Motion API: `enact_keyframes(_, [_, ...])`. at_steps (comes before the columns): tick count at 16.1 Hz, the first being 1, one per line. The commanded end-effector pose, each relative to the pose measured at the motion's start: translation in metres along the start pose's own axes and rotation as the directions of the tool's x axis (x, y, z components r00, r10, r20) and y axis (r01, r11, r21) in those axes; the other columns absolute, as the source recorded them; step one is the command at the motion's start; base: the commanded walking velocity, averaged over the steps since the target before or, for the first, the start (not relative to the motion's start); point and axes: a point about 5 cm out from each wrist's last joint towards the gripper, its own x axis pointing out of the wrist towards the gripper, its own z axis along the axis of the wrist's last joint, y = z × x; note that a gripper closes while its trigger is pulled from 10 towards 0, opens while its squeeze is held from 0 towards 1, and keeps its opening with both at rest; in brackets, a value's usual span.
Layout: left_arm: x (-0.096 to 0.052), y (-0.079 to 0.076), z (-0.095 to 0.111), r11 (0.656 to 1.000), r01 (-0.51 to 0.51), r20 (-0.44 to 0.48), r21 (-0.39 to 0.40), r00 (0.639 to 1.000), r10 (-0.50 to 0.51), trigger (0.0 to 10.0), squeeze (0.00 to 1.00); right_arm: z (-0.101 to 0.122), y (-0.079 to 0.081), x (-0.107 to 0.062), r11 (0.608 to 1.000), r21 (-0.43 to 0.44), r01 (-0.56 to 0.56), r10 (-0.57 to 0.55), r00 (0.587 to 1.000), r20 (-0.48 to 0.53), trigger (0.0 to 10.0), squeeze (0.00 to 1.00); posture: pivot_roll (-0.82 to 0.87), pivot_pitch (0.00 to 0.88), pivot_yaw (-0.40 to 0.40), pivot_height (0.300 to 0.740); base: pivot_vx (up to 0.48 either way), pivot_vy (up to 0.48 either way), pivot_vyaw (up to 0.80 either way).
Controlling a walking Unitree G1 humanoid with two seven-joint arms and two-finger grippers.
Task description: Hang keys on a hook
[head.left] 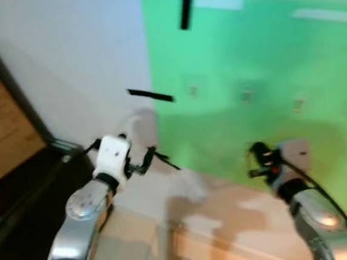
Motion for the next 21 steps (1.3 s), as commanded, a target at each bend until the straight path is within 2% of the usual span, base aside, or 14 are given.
enact_keyframes(1, [0.002, 0.000, 0.002, 1.000, 0.005, 0.010, -0.022, 1.000, -0.005, 10.0, 0.00, 0.009, 0.002, 0.002, 1.000, -0.006, -0.030, 0.030, 0.998, 0.047, 10.0, 0.00, -0.03, 0.000, 0.019, 0.740, 0.000, 0.000, 0.45])
enact_keyframes(4, [0.005, 0.005, 0.007, 0.999, 0.018, 0.025, 0.031, 1.000, -0.019, 10.0, 0.00, 0.022, 0.014, 0.008, 0.994, 0.019, -0.111, 0.108, 0.989, 0.097, 10.0, 0.00, -0.02, 0.000, 0.025, 0.740, 0.000, 0.000, 0.00])
enact_keyframes(8, [0.006, 0.008, 0.010, 0.998, 0.042, 0.031, 0.051, 0.999, -0.043, 10.0, 0.00, 0.036, 0.022, 0.015, 0.987, 0.071, -0.144, 0.131, 0.978, 0.164, 10.0, 0.00, -0.02, 0.000, 0.034, 0.740, 0.000, 0.000, 0.00])
enact_keyframes(11, [0.007, 0.007, 0.012, 0.996, 0.063, 0.037, 0.062, 0.997, -0.065, 10.0, 0.00, 0.042, 0.021, 0.017, 0.988, 0.087, -0.129, 0.111, 0.976, 0.185, 10.0, 0.00, -0.02, 0.000, 0.037, 0.740, 0.000, 0.000, 0.00])
enact_keyframes(13, [0.006, 0.002, 0.017, 0.989, 0.138, 0.056, 0.056, 0.988, -0.141, 10.0, 0.00, 0.047, 0.016, 0.018, 0.989, 0.108, -0.096, 0.072, 0.976, 0.207, 10.0, 0.00, -0.02, 0.000, 0.037, 0.740, 0.000, 0.000, 0.00])
enact_keyframes(14, [0.004, -0.002, 0.019, 0.976, 0.214, 0.065, 0.046, 0.974, -0.216, 10.0, 0.00, 0.050, 0.013, 0.017, 0.988, 0.128, -0.087, 0.058, 0.975, 0.215, 10.0, 0.00, -0.03, 0.000, 0.040, 0.740, 0.000, 0.000, 0.00])
enact_keyframes(15, [0.003, -0.004, 0.020, 0.969, 0.245, 0.068, 0.040, 0.966, -0.248, 10.0, 0.00, 0.051, 0.013, 0.017, 0.988, 0.132, -0.085, 0.055, 0.974, 0.218, 10.0, 0.00, -0.03, 0.000, 0.040, 0.740, 0.000, 0.000, 0.00])
enact_keyframes(16, [0.001, -0.008, 0.022, 0.945, 0.327, 0.070, 0.032, 0.942, -0.328, 10.0, 0.00, 0.054, 0.012, 0.017, 0.986, 0.142, -0.088, 0.054, 0.972, 0.231, 10.0, 0.00, -0.03, 0.000, 0.042, 0.740, 0.000, 0.000, 0.00])
enact_keyframes(19, [-0.001, -0.012, 0.023, 0.904, 0.425, 0.056, 0.031, 0.903, -0.427, 10.0, 0.00, 0.057, 0.011, 0.015, 0.979, 0.177, -0.096, 0.050, 0.967, 0.252, 10.0, 0.00, -0.03, 0.000, 0.035, 0.740, 0.000, 0.000, 0.00])
enact_keyframes(20, [0.000, -0.014, 0.024, 0.879, 0.476, 0.046, 0.040, 0.877, -0.477, 10.0, 0.00, 0.056, 0.007, 0.011, 0.974, 0.214, -0.080, 0.024, 0.967, 0.255, 10.0, 0.00, -0.04, 0.000, 0.040, 0.740, 0.000, 0.000, 0.00])
enact_keyframes(21, [0.001, -0.015, 0.025, 0.869, 0.492, 0.047, 0.041, 0.868, -0.494, 10.0, 0.00, 0.056, 0.004, 0.010, 0.971, 0.228, -0.066, 0.006, 0.967, 0.256, 10.0, 0.00, -0.05, 0.000, 0.042, 0.740, 0.000, 0.000, 0.00])
